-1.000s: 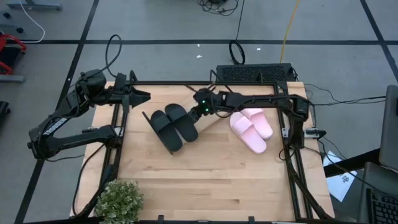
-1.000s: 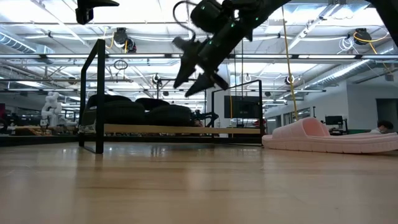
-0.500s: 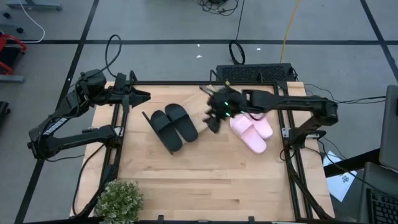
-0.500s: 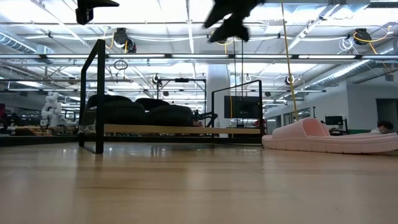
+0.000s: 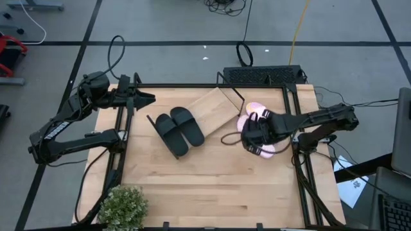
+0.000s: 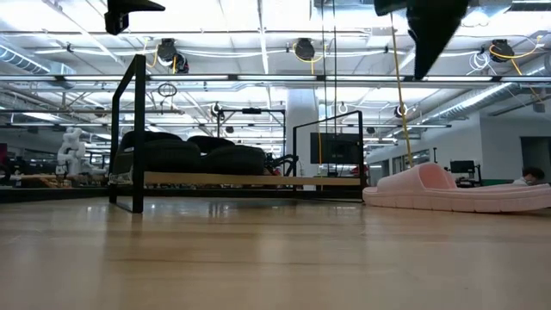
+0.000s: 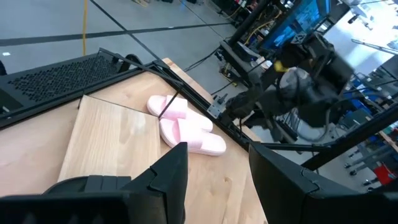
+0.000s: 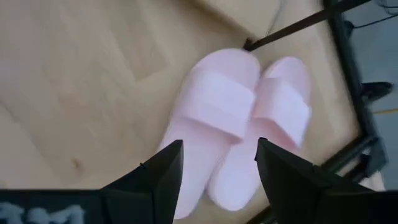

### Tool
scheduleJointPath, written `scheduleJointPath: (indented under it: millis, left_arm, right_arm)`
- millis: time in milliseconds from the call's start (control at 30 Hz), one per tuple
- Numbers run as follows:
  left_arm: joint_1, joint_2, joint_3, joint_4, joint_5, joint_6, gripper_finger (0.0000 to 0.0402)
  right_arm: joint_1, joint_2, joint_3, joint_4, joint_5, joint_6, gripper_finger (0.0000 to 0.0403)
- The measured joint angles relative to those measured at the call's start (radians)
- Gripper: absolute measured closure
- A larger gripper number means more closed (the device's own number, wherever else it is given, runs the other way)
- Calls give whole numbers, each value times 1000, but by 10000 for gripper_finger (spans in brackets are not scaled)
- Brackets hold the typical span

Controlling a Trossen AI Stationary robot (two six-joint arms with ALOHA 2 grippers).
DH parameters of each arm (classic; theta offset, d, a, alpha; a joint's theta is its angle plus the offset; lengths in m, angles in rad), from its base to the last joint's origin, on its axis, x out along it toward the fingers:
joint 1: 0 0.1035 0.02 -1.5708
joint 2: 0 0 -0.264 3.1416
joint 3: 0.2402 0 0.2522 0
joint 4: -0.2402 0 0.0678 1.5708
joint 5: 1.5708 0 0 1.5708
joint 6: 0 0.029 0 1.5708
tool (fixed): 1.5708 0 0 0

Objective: Pick and place slides into the shelf
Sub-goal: Put the left pink slide on the shelf

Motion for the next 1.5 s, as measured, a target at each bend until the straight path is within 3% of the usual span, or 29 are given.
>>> scheduleJointPath:
  millis: [333,600,800,967,1367,1500]
  left_arm:
    - [0,0,0,0,0,-5,236]
    - [0,0,0,0,0,-17,236]
    - [0,0,0,0,-7,-20,236]
    - [0,0,0,0,-9,-21,236]
    - [0,0,0,0,-8,-5,236]
    - [0,0,0,0,-8,-3,236]
  right_arm:
    - [30,-106,-413,217,32,189,211]
    - [30,-253,-652,500,56,211,211]
    - [30,-335,-748,593,56,228,211]
    - [30,-410,-791,687,54,331,211]
    - [30,-524,-866,744,50,836,211]
    - [30,-542,-932,860,52,964,211]
